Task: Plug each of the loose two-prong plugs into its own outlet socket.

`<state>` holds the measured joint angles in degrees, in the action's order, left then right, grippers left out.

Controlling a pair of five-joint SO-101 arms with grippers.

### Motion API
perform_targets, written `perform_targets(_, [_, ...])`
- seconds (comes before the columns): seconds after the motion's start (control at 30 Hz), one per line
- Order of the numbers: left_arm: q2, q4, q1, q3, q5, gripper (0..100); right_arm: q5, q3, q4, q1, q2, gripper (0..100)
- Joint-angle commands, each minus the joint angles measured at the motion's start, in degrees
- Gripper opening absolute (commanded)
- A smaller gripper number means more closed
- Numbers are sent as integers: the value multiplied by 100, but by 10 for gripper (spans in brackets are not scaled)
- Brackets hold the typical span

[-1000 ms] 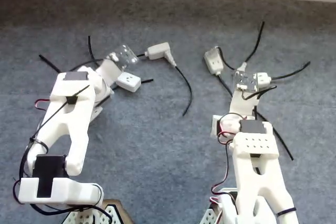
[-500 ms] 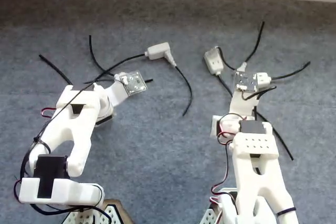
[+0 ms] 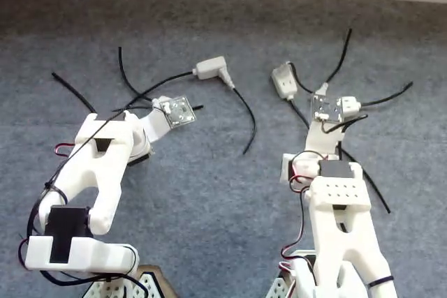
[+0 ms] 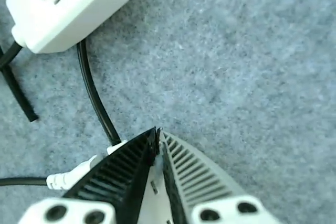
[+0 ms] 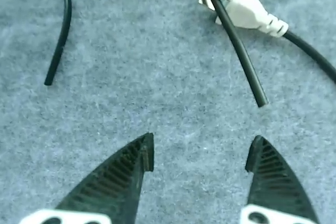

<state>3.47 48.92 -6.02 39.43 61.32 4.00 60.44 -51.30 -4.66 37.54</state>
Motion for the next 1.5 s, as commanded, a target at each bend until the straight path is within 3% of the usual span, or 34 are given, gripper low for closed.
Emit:
perform_targets(0.0, [110, 369, 84, -505, 0, 6, 44, 57, 277, 48, 48, 275])
perform_targets(0.3, [48, 2690, 831, -1947, 26, 6, 35, 330, 725, 48, 48, 275])
perform_targets(0.43, [40, 2778, 462, -2246, 193, 13, 35, 338, 716, 48, 48, 275])
perform_targets(0.7, [31, 2769, -1121, -2167, 1090, 141, 35, 338, 716, 48, 48, 275])
perform_targets(0.93, [31, 2734, -1007, -1473, 1521, 140, 35, 338, 716, 48, 48, 275])
perform_targets(1.07, [31, 2330, -699, -1174, 1503, 140, 35, 338, 716, 48, 48, 275])
perform_targets(1.3, [31, 62, -699, 57, 1530, 140, 35, 338, 716, 48, 48, 275])
perform_targets(1.47, [31, -273, -971, 207, 1530, 140, 35, 338, 716, 48, 48, 275])
